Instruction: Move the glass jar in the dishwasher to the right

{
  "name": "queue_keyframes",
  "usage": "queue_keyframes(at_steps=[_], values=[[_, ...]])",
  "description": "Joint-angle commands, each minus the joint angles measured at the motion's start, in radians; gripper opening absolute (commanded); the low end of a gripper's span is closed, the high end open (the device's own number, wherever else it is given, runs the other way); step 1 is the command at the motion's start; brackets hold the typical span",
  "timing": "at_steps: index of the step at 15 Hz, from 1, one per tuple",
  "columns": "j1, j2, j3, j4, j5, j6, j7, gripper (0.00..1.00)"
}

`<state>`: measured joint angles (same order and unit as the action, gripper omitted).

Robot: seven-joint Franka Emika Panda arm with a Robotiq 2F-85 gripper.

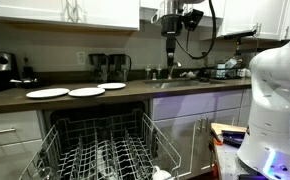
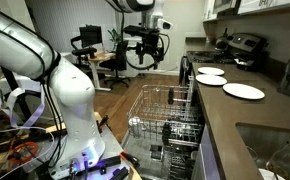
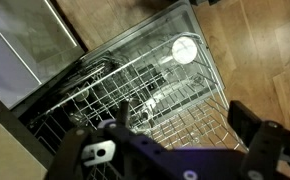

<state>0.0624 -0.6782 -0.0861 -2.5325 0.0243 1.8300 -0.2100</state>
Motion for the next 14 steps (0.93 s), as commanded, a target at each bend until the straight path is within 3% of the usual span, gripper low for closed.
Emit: queue_keyframes(at_steps=[1, 8, 14], values=[[-0.009, 0.001, 0.007, 0.002, 0.005, -0.002, -0.004, 1.0], [-0.009, 0.001, 0.007, 0.002, 0.005, -0.002, -0.004, 1.0], [0.028, 0.198, 0.019, 0.153, -0.027, 0.033, -0.09, 1.0]])
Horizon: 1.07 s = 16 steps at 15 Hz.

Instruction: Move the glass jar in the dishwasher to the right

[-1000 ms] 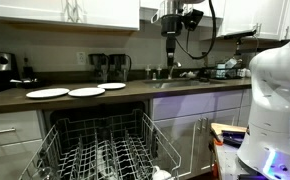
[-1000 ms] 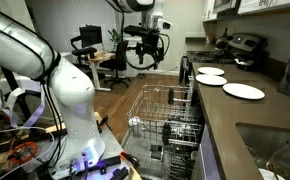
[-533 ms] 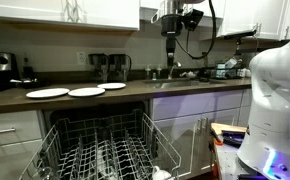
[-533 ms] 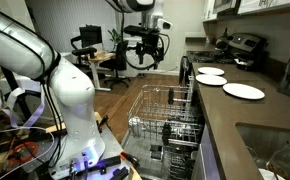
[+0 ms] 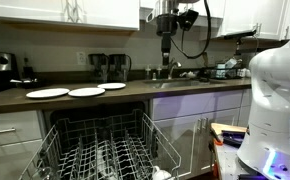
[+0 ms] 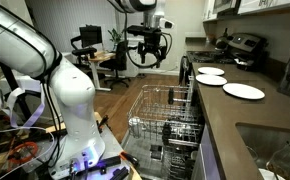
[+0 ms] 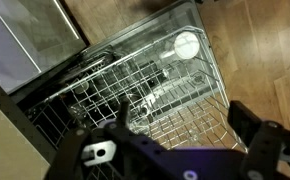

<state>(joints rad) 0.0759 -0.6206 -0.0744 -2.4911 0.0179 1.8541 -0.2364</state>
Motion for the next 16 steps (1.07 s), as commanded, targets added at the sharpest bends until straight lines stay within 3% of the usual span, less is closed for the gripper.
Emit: queue_keyframes(at_steps=[1, 10, 16], values=[[0.019, 0.175, 0.009, 0.141, -0.025, 0.01, -0.082, 1.0], [0.028, 0.535, 0.048, 0.477, -0.045, 0.02, -0.27, 1.0], [0.029, 0.761, 0.115, 0.728, -0.064, -0.017, -0.284, 1.0]])
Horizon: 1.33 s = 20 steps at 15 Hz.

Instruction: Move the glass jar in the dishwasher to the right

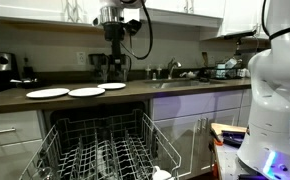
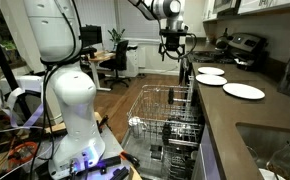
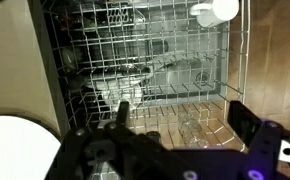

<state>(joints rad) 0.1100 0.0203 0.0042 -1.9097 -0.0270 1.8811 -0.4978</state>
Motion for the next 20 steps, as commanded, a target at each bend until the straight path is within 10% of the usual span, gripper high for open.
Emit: queue_keyframes(at_steps=[1, 8, 20], values=[[-0.005, 0.152, 0.048, 0.185, -0.018, -0.056, -0.018, 1.0], [-0.001, 0.371, 0.11, 0.43, -0.018, -0.107, 0.018, 1.0], [0.027, 0.544, 0.125, 0.517, -0.016, 0.019, 0.141, 1.0]])
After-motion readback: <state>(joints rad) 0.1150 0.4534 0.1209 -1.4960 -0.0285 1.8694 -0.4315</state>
